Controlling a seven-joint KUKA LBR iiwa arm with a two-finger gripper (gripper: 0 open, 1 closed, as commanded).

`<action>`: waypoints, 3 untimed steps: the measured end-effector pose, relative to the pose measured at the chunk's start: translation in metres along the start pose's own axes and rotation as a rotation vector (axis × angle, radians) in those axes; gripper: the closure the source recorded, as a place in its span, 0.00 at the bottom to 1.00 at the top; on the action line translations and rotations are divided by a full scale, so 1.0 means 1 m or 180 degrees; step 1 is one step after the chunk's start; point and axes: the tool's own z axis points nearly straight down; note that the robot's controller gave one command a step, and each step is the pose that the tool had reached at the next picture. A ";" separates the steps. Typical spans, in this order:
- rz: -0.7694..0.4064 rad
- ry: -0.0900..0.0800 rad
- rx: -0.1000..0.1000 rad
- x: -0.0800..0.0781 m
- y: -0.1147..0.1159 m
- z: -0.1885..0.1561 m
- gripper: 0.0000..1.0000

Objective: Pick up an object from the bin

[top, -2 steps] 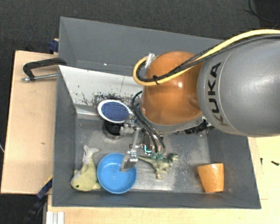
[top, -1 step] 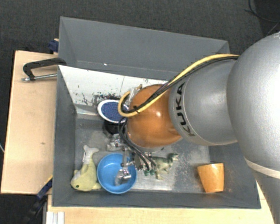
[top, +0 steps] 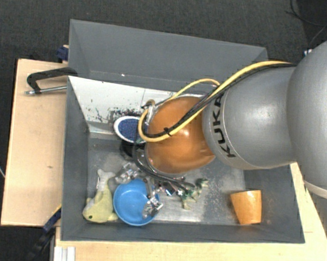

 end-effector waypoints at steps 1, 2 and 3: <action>-0.1932 0.0000 -0.0005 -0.006 0.007 0.001 0.00; -0.4088 -0.0002 -0.0018 -0.001 0.005 0.026 0.00; -0.4078 0.0005 -0.0018 -0.002 0.007 0.025 0.00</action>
Offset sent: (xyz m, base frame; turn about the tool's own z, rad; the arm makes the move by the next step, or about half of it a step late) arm -0.0004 0.0078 -0.0011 -0.6082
